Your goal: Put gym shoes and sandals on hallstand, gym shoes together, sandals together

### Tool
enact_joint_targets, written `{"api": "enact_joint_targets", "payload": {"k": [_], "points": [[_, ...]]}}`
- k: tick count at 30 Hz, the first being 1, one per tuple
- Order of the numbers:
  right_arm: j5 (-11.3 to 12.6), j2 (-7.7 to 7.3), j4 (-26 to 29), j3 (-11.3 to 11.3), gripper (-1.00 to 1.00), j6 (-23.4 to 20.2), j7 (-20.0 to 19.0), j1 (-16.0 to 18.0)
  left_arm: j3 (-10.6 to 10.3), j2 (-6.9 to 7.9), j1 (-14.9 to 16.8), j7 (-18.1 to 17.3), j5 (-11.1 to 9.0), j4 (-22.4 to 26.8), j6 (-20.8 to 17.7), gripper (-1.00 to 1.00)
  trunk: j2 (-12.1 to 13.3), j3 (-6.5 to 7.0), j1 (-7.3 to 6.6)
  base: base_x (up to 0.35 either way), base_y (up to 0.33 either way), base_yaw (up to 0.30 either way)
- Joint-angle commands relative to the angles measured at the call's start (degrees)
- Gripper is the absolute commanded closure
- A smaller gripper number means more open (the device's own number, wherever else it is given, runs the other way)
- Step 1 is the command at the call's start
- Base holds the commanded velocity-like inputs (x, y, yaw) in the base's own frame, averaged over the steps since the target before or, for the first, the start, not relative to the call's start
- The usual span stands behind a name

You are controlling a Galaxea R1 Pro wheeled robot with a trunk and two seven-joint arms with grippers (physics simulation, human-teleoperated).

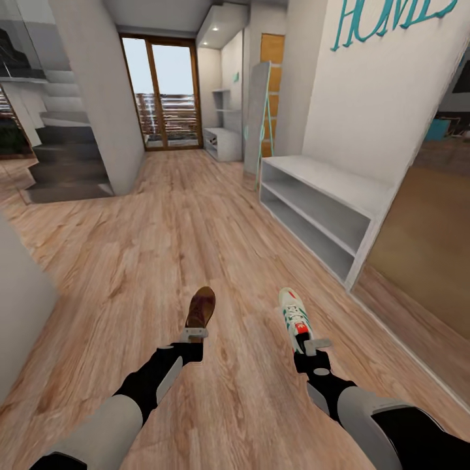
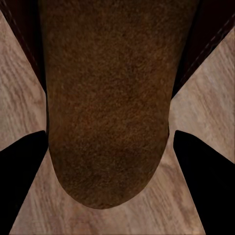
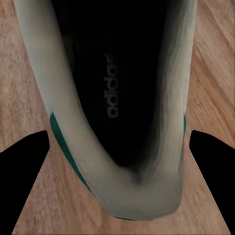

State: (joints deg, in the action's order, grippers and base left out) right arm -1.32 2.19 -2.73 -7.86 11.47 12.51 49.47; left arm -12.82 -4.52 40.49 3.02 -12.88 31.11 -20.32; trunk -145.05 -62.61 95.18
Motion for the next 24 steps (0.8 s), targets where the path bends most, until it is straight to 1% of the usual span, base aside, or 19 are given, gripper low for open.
{"api": "enact_joint_targets", "payload": {"k": [1, 12, 22, 24], "points": [[-0.18, 0.03, -0.26, -0.39, 1.00, 0.31, 0.33, 0.10, -0.28, 0.04, 0.03, 0.30, -0.57, 0.09, -0.25, 1.00, -0.02, -0.05, 0.02, 0.350, 0.000, 0.102], [-0.18, 0.02, -0.26, -0.40, 1.00, 0.31, 0.33, 0.10, -0.28, 0.04, 0.03, 0.32, -0.57, 0.09, -0.25, 1.00, -0.02, -0.05, 0.02, 0.350, 0.002, 0.184], [-0.18, 0.04, -0.26, -0.41, 1.00, 0.31, 0.33, 0.10, -0.28, 0.04, 0.03, 0.32, -0.57, 0.07, -0.25, 1.00, -0.02, -0.05, 0.02, 0.350, 0.076, 0.252], [-0.18, 0.03, -0.26, -0.41, 1.00, 0.31, 0.33, 0.10, -0.28, 0.04, 0.03, 0.32, -0.57, 0.07, -0.25, 1.00, -0.02, -0.05, 0.02, 0.350, 0.088, 0.141]]}}
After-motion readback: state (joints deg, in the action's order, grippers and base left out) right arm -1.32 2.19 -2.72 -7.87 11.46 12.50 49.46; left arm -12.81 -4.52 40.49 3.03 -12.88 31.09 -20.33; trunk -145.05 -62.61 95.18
